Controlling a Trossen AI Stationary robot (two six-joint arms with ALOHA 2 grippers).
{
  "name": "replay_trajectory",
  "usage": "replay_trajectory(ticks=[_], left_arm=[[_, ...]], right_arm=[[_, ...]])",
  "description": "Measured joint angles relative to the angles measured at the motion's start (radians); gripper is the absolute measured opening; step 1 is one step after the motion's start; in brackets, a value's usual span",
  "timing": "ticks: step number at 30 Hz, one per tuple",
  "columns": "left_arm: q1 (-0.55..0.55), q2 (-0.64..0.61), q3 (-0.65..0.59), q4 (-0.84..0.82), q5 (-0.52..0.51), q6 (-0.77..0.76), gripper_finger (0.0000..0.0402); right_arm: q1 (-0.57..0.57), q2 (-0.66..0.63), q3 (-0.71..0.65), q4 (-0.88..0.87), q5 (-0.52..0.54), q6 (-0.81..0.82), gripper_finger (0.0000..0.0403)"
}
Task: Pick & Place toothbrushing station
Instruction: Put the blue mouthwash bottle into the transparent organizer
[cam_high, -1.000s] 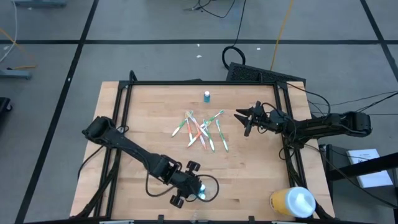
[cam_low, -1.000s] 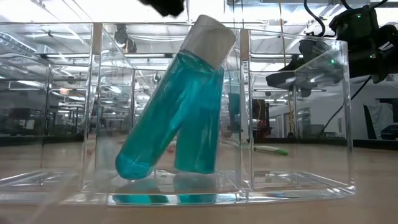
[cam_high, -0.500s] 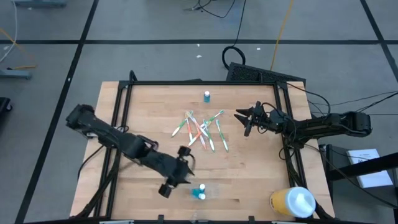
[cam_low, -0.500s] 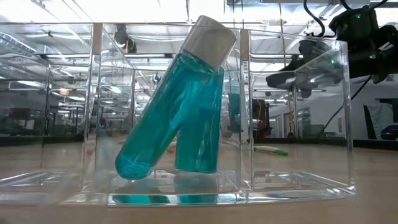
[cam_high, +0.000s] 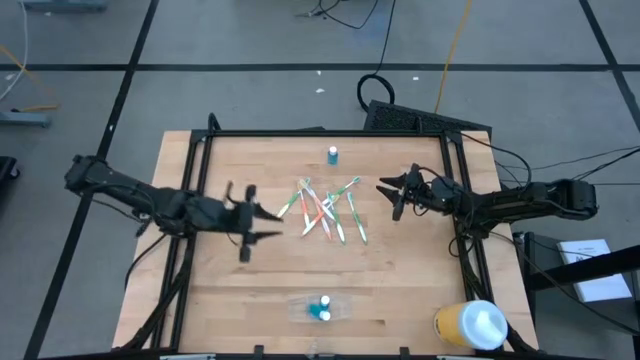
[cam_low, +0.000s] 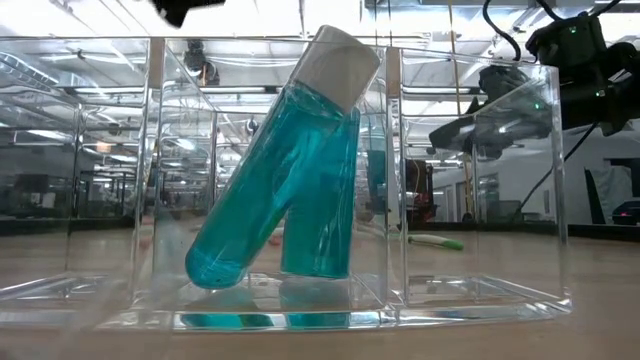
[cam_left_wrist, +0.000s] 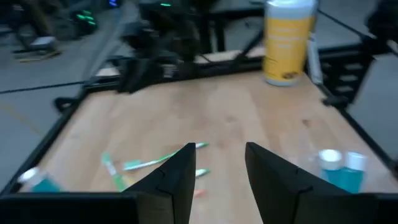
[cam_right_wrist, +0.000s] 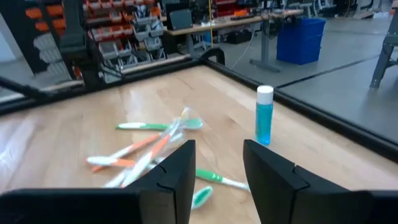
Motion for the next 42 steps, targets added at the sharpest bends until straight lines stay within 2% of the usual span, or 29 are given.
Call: replay_trajectory(ticks=[2,5,9,12,15,18,20,27,31,36,38,42], left_arm=[[0.034,-0.078,-0.068,0.026,-0.002,-0.001,0.0147],[0.085,-0.18,-0.152,0.064,-0.002,0.013,0.0147],[0.151,-0.304,-0.237,0.108,-0.002,0.051,0.0147],[0.207,-0.379,-0.296,0.166,-0.001,0.061,0.0147],[0.267,-0.431,-0.342,0.19,-0.001,0.068,0.0147],[0.331,-0.457,-0.374,0.202,-0.001,0.028,0.0147],[0.368,-0.459,-0.386,0.203,-0.001,-0.013,0.0147],[0.451,-0.442,-0.4,0.198,0.0,-0.056,0.0147],[0.485,-0.43,-0.4,0.2,-0.009,-0.055,0.0147],[0.515,-0.399,-0.4,0.196,-0.011,-0.047,0.0147],[0.524,-0.384,-0.4,0.197,-0.011,-0.04,0.0147],[0.538,-0.349,-0.4,0.197,-0.011,-0.033,0.0147]], right_arm=[[0.003,0.0,0.0,-0.007,0.001,0.015,0.0138],[0.007,0.0,0.008,-0.04,0.001,0.123,0.0156],[0.008,0.0,0.073,-0.188,-0.002,0.204,0.0195],[0.009,0.024,0.131,-0.277,0.022,0.204,0.0224],[0.009,0.075,0.18,-0.263,0.075,0.165,0.0243],[0.003,0.152,0.229,-0.233,0.13,0.104,0.0248],[-0.022,0.214,0.271,-0.22,0.126,0.069,0.0246],[-0.174,0.476,0.46,-0.222,-0.063,-0.032,0.0231],[-0.271,0.606,0.575,-0.233,-0.185,-0.037,0.0227],[-0.326,0.732,0.693,-0.238,-0.309,-0.042,0.0228],[-0.331,0.766,0.727,-0.236,-0.343,-0.059,0.0229],[-0.329,0.818,0.774,-0.24,-0.344,-0.107,0.0226]])
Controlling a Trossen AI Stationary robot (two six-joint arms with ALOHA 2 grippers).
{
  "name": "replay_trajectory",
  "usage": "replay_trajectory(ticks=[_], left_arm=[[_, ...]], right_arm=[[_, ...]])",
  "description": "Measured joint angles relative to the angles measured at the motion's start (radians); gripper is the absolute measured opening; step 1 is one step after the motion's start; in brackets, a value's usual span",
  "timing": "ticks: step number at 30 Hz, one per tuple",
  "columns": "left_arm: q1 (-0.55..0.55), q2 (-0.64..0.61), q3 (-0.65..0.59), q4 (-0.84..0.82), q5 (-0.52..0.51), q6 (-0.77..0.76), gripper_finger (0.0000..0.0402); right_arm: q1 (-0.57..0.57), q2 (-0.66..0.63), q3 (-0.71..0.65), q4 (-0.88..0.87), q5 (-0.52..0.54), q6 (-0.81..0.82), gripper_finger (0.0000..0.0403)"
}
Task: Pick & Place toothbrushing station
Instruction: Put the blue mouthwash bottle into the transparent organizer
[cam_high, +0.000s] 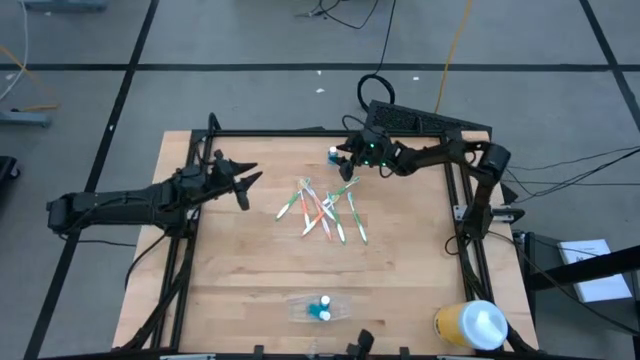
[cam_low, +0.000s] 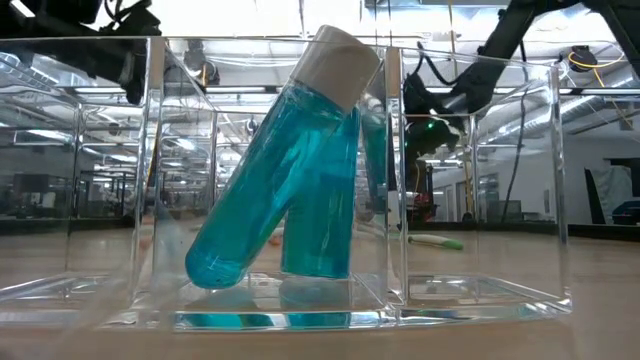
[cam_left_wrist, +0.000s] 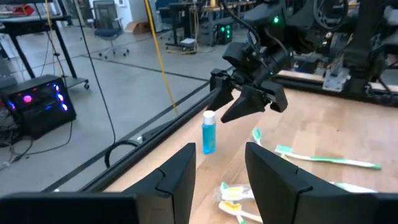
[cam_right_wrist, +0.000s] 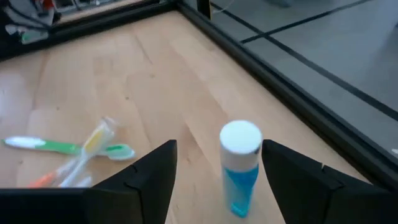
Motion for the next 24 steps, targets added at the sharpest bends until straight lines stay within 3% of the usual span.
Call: replay_trajectory(ticks=[11,24], left_arm=[[0.029,0.067,0.0,0.004,0.012,0.001,0.0147],[0.03,0.071,0.0,0.017,0.015,0.007,0.0147]], right_arm=[[0.0,0.041,0.036,0.004,0.006,-0.035,0.02],[0.0,0.04,0.036,0.004,0.007,-0.054,0.0098]])
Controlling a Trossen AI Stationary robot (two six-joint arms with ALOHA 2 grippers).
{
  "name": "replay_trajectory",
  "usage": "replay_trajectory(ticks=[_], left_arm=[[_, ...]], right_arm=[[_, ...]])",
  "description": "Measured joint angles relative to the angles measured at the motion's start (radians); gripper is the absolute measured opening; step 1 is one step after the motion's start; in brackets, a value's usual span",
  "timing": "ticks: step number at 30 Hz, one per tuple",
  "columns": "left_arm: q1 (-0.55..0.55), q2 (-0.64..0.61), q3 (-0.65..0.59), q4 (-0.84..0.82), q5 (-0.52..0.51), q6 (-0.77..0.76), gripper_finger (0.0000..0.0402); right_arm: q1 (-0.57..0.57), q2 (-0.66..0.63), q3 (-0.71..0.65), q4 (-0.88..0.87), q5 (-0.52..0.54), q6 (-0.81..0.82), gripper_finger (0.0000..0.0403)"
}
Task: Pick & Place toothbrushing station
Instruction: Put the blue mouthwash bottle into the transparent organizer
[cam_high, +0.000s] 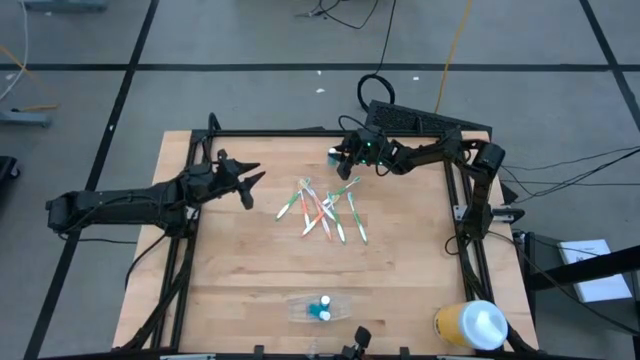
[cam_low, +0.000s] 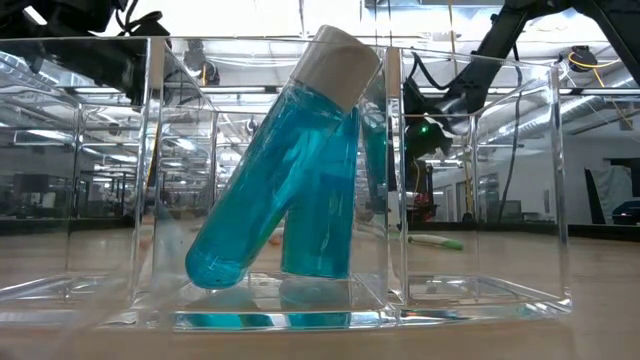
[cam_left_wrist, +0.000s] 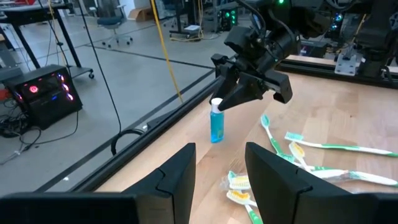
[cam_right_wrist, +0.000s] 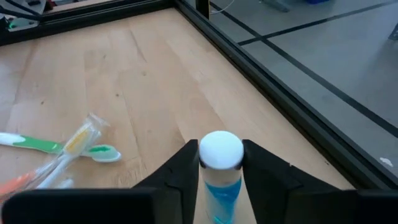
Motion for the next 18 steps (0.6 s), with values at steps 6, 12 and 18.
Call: replay_trajectory(ticks=[6,12,18], left_arm=[[0.0,0.0,0.0,0.0,0.0,-0.002,0.0147],[-0.003,-0.008,0.0,-0.004,0.03,-0.047,0.0147],[0.003,-0.102,0.001,-0.086,0.102,-0.016,0.0147]], right_arm=[[0.0,0.0,-0.001,-0.001,0.0,0.0,0.0098],[0.0,-0.001,-0.001,-0.001,0.0,0.0,0.0105],[0.0,-0.041,-0.002,-0.021,-0.004,0.001,0.0086]])
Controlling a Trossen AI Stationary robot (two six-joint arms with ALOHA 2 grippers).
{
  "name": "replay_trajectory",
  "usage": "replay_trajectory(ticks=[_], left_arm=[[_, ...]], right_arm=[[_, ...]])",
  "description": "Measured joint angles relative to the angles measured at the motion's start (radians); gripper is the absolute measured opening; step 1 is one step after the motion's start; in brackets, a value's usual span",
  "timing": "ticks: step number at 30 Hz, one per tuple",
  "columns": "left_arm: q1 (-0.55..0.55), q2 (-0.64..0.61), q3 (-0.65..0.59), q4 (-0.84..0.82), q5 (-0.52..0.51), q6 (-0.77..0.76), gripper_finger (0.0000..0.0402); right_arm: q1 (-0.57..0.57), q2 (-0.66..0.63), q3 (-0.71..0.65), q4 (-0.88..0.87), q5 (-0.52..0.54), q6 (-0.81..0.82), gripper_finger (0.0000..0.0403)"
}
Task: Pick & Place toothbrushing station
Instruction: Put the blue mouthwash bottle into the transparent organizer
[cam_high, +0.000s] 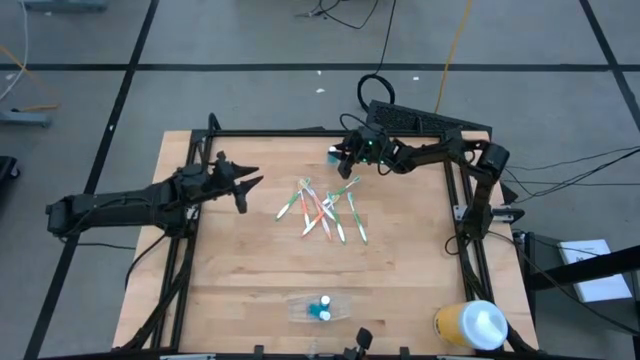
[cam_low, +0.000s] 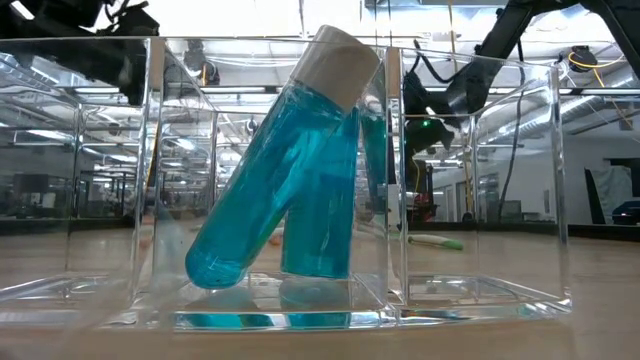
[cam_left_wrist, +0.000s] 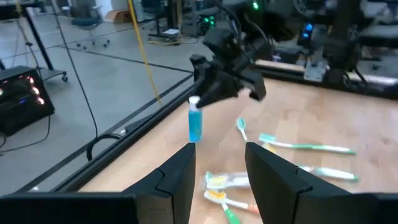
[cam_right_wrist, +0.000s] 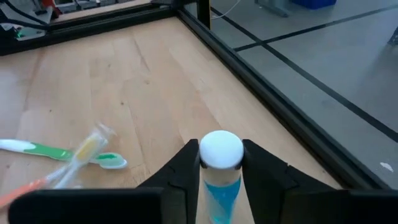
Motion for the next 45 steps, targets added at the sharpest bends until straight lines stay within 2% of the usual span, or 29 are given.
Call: replay_trajectory(ticks=[4,14,17,23,29,38,45], left_arm=[[0.012,-0.082,-0.008,-0.083,0.003,-0.016,0.0147],[0.017,-0.263,-0.188,-0.056,0.008,-0.052,0.0147],[0.017,-0.323,-0.227,-0.053,0.009,-0.064,0.0147],[0.017,-0.407,-0.301,-0.063,0.093,-0.063,0.0147],[0.017,-0.411,-0.31,-0.05,0.201,-0.07,0.0147],[0.017,-0.409,-0.311,-0.039,0.191,-0.1,0.0147],[0.017,-0.403,-0.311,-0.041,0.191,-0.151,0.0147]], right_arm=[[0.001,-0.052,0.0,-0.037,-0.001,-0.005,0.0096],[0.001,-0.202,-0.001,-0.207,-0.001,-0.039,0.0092],[0.0,-0.238,-0.023,-0.21,-0.001,-0.045,0.0092],[0.0,-0.32,-0.106,-0.198,-0.002,-0.039,0.0092],[-0.002,-0.429,-0.221,-0.179,-0.001,-0.022,0.0092],[-0.002,-0.601,-0.415,-0.046,-0.002,0.043,0.0091],[-0.002,-0.658,-0.527,0.057,0.001,0.098,0.0091]])
